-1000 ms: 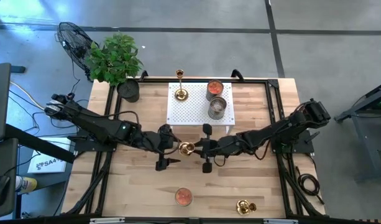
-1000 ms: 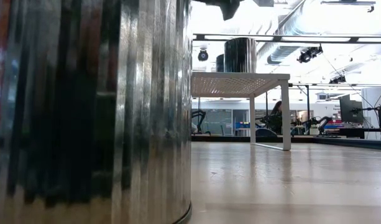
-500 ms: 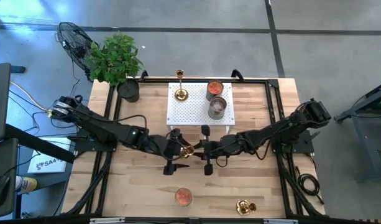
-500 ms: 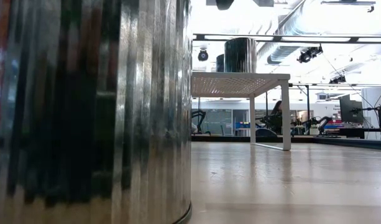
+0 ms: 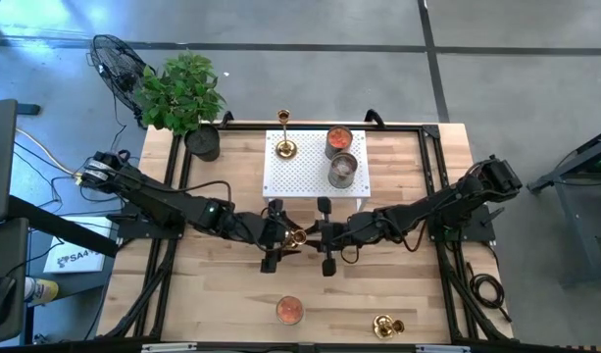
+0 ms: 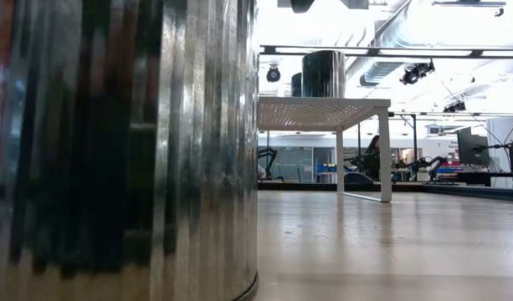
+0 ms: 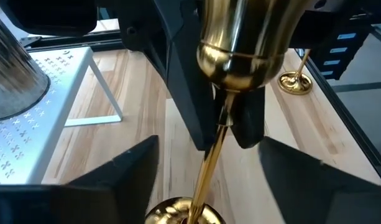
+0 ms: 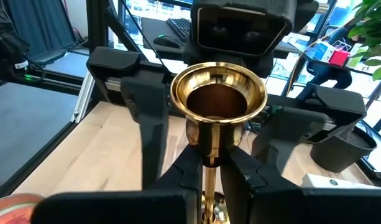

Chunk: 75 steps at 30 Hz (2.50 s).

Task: Pick & Place candle stick holders
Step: Put the top gold holder on the shelf

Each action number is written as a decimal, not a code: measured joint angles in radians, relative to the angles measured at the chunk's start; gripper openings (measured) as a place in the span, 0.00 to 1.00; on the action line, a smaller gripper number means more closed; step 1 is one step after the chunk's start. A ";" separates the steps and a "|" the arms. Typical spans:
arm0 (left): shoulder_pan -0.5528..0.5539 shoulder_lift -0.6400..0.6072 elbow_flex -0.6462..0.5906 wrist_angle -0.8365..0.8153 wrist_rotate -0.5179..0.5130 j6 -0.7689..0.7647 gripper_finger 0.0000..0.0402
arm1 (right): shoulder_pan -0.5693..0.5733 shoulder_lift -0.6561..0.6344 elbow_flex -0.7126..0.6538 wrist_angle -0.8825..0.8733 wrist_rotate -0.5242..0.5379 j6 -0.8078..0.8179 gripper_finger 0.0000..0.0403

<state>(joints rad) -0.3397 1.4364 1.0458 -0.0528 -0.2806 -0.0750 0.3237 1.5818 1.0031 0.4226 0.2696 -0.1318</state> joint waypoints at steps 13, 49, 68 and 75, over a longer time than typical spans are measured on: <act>0.000 0.000 0.000 -0.003 -0.003 0.066 0.05 | 0.000 0.000 0.000 0.000 0.002 0.001 0.06; 0.000 0.000 0.000 -0.014 -0.029 0.069 0.02 | 0.005 0.000 0.000 -0.026 -0.001 0.044 0.26; -0.001 -0.012 0.000 -0.031 -0.033 0.067 0.02 | 0.068 0.000 -0.001 -0.078 0.232 0.090 0.68; 0.000 -0.126 0.016 -0.101 -0.284 0.051 0.02 | 0.120 -0.001 -0.001 -0.101 0.373 0.021 0.68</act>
<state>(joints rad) -0.3397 1.3102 1.0615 -0.1535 -0.5650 -0.0244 0.4434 1.5808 1.0019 0.3221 0.6426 -0.1113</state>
